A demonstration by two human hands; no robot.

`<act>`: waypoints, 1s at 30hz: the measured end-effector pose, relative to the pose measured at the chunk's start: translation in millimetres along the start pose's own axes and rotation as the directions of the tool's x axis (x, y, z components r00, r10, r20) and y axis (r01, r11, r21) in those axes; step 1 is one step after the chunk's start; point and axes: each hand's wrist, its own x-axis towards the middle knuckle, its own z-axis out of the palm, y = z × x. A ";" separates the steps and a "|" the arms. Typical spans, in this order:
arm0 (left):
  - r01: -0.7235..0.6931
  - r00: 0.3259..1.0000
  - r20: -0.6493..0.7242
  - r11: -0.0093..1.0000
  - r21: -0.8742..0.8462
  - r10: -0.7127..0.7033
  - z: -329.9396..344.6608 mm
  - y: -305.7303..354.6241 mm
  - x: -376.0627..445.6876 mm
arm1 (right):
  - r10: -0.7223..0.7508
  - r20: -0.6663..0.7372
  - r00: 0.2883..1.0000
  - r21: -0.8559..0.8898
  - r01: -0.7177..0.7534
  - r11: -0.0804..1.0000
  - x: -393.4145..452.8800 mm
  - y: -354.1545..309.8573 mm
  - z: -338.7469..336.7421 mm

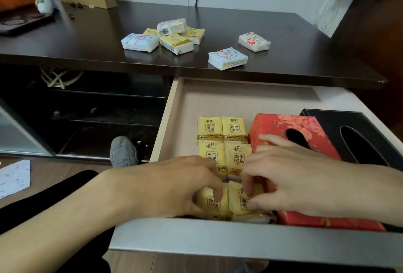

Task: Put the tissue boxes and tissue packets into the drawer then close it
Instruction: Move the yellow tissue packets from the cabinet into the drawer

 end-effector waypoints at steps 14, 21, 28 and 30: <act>-0.001 1.000 0.012 1.000 0.014 0.001 -9.0 -3.8 -5.9 | 0.075 0.165 0.983 -0.413 0.000 0.911 27.2 -29.5 -8.2; 0.062 0.998 -0.011 0.998 0.003 -0.061 -17.8 -9.0 -12.6 | 0.036 0.021 0.999 -0.122 -0.034 0.992 19.9 -26.2 -18.7; 0.058 0.998 0.025 0.998 0.014 -0.058 -17.1 -5.0 -7.3 | -0.053 0.132 0.990 -0.163 0.074 0.984 22.6 -27.5 -4.4; 0.060 0.998 0.017 0.998 0.023 -0.060 -15.9 -4.6 -6.0 | -0.061 0.142 0.988 -0.185 0.087 0.979 25.5 -26.6 -1.7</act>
